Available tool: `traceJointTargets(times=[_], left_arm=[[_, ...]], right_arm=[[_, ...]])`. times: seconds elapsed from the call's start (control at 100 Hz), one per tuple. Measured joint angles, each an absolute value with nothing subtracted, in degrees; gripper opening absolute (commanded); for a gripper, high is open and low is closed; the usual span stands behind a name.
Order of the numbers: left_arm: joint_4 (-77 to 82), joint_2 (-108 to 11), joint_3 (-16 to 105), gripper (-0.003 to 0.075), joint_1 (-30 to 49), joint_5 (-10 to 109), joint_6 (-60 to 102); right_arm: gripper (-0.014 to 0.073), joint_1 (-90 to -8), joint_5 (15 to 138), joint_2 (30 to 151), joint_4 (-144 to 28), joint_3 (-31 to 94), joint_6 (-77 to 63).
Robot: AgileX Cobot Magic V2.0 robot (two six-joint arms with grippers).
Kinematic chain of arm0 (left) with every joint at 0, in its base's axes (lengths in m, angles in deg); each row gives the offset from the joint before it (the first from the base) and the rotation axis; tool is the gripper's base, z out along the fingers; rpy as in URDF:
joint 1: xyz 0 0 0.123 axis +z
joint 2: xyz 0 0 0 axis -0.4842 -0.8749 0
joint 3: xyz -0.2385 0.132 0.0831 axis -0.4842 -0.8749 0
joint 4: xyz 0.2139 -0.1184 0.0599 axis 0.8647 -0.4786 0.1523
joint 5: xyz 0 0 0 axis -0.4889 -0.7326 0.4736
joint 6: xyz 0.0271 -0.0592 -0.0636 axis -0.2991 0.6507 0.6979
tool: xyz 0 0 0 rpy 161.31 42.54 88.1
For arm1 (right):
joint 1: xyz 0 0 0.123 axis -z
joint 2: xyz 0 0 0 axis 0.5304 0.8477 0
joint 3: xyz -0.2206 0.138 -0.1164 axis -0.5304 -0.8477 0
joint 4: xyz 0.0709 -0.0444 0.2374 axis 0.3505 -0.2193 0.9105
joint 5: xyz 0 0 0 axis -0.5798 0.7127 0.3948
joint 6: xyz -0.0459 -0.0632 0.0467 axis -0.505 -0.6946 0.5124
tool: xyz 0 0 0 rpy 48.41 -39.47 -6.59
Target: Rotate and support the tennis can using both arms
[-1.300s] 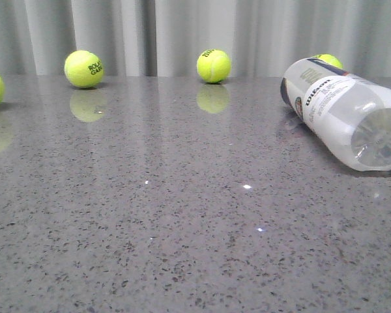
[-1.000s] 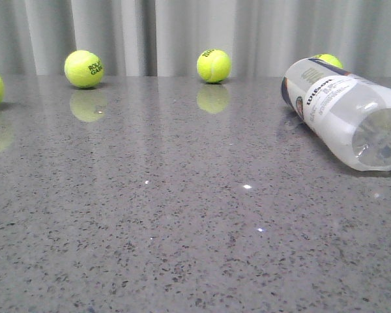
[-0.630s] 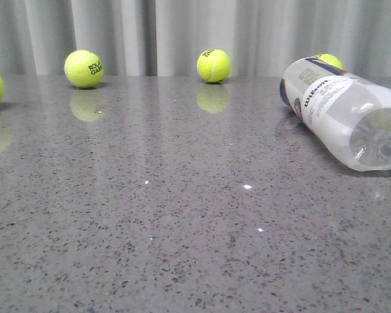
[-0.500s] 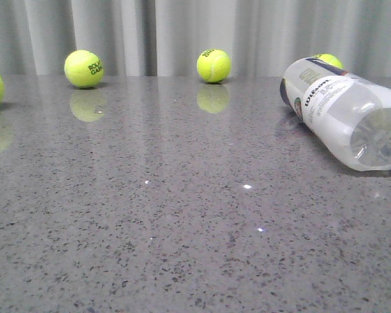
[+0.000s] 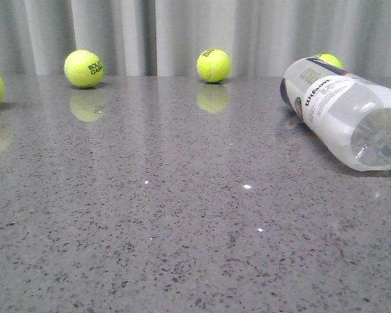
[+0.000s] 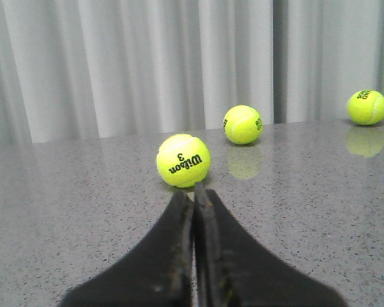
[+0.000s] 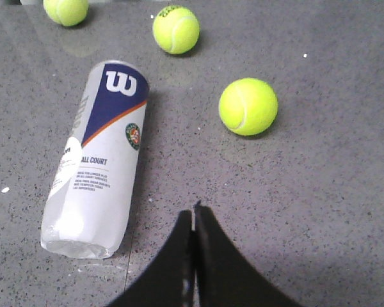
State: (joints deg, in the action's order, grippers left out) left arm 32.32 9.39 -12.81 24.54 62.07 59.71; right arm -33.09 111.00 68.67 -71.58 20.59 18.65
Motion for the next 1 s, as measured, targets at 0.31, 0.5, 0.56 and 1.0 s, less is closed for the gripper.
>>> traceJointTargets(times=[0.31, 0.5, 0.56, 1.0], left_arm=[[32.32, 9.39, -12.81, -0.0021, 24.54, 62.07, 59.71], [32.32, 9.39, -12.81, -0.0021, 24.54, 62.07, 59.71], [32.32, 9.39, -12.81, -0.0021, 24.54, 62.07, 59.71], [32.32, 9.39, -12.81, -0.0021, 24.54, 62.07, 59.71]], right_arm=[[0.0473, -33.09, 114.60, 71.77, -70.97, 20.67, 18.65], [0.0632, -33.09, 116.20, 71.77, -70.83, 20.67, 18.65], [0.0633, -33.09, 116.19, 71.77, -70.41, 20.67, 18.65], [0.0633, -33.09, 115.63, 83.02, -58.89, 27.23, 12.23]])
